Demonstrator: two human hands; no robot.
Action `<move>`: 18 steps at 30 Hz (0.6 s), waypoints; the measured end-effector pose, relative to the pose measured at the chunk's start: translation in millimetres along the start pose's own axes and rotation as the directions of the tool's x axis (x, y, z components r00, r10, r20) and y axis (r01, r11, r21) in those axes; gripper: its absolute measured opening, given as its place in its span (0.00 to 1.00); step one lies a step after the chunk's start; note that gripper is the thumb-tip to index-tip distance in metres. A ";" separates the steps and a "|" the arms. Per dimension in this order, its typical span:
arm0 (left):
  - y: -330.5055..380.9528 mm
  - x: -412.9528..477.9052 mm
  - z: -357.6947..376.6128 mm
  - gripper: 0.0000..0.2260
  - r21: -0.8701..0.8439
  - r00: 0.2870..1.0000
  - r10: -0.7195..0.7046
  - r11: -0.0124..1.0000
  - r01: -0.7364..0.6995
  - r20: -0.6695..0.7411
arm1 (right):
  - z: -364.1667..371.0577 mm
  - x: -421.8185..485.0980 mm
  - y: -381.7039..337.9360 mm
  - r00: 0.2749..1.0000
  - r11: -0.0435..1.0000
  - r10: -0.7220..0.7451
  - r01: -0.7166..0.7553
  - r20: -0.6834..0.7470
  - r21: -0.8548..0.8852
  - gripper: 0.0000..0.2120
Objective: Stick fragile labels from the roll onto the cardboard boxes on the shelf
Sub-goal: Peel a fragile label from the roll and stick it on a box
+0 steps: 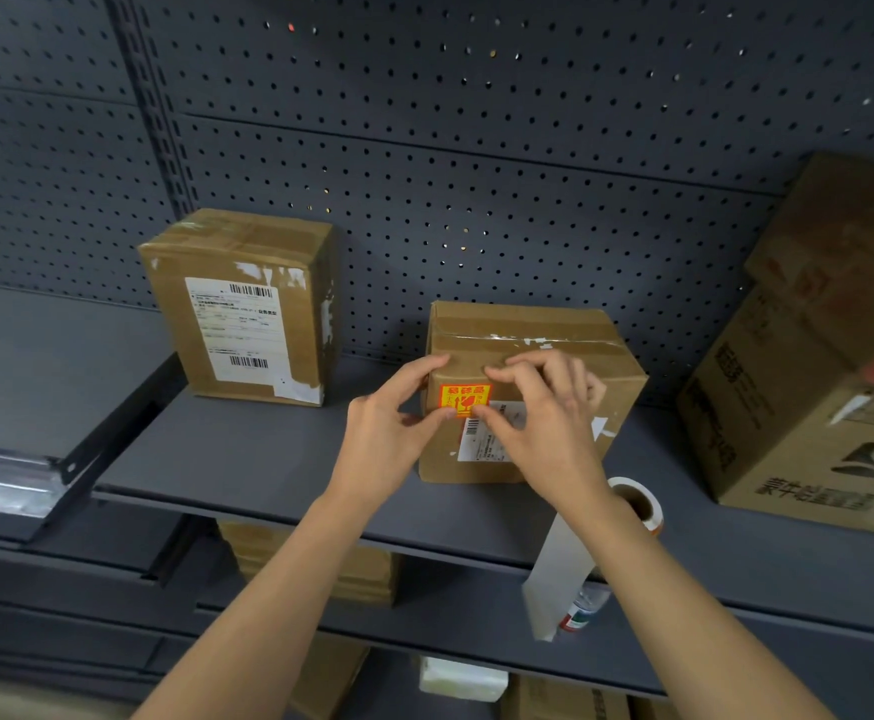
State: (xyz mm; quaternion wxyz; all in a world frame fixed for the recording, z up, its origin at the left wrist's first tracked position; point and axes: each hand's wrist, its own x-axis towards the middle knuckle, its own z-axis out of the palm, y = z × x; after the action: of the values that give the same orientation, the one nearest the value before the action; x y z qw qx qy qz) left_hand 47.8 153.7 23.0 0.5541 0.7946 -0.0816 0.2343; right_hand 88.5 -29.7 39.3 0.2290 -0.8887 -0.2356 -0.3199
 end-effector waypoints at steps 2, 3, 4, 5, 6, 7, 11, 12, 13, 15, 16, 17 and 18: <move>2.7 1.1 -0.2 0.21 -0.037 1.000 -0.014 0.999 0.013 -0.013 | -1.2 0.9 -1.3 1.000 0.999 0.020 -0.020 -0.002 0.030 0.17; 3.4 1.7 0.0 0.20 -0.046 1.000 -0.019 0.999 0.018 -0.021 | -0.8 1.7 -2.5 1.000 0.999 0.028 -0.028 -0.009 0.033 0.17; 3.6 2.1 0.6 0.19 -0.048 0.999 -0.020 0.999 0.018 -0.028 | -0.1 2.2 -3.9 0.999 0.999 0.035 -0.034 -0.020 0.034 0.17; 3.2 2.2 1.1 0.19 -0.049 0.999 -0.018 0.999 0.017 -0.032 | 0.8 2.5 -5.5 0.999 0.999 0.042 -0.041 -0.033 0.035 0.17; 2.7 2.2 1.6 0.19 -0.051 0.999 -0.018 0.999 0.016 -0.036 | 1.5 2.7 -6.9 0.998 0.998 0.048 -0.046 -0.044 0.034 0.17; 2.1 2.2 1.6 0.18 -0.053 0.999 -0.021 0.998 0.019 -0.038 | 2.5 2.7 -7.8 0.997 0.998 0.051 -0.049 -0.054 0.031 0.16; -0.6 1.8 1.7 0.19 -0.047 0.999 -0.025 0.999 0.023 -0.036 | 3.7 0.9 -5.8 0.998 0.999 0.040 -0.039 -0.051 0.019 0.17; -1.4 1.8 1.3 0.20 -0.036 0.999 -0.022 0.999 0.021 -0.028 | 3.6 0.3 -4.1 0.999 0.999 0.029 -0.028 -0.042 0.015 0.17; -2.4 1.7 0.7 0.21 -0.022 1.000 -0.021 1.000 0.020 -0.016 | 3.4 -0.4 -2.6 0.999 1.000 0.016 -0.016 -0.034 0.005 0.17; -4.3 1.4 -0.4 0.24 0.014 1.000 -0.021 1.000 0.020 0.005 | 3.1 -1.3 -1.0 1.000 1.000 -0.008 0.007 -0.030 -0.019 0.18; -4.9 1.2 -0.5 0.25 0.028 1.000 -0.019 0.999 0.019 0.009 | 3.4 -1.4 -1.0 0.999 1.000 -0.013 0.012 -0.035 -0.026 0.18; -5.6 1.1 -0.1 0.25 0.036 1.000 -0.015 0.999 0.015 0.008 | 4.0 -1.3 -1.0 0.999 1.000 -0.011 0.010 -0.043 -0.027 0.18; -5.5 1.1 0.6 0.25 0.040 1.000 -0.010 0.999 0.010 0.002 | 4.9 -1.1 -1.3 0.999 1.000 -0.006 0.004 -0.052 -0.028 0.18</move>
State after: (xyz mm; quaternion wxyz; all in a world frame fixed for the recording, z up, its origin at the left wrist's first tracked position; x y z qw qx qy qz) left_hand 51.0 155.3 18.7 0.5392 0.8062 -0.0734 0.2321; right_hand 89.2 -26.3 35.5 0.2218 -0.8825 -0.2273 -0.3469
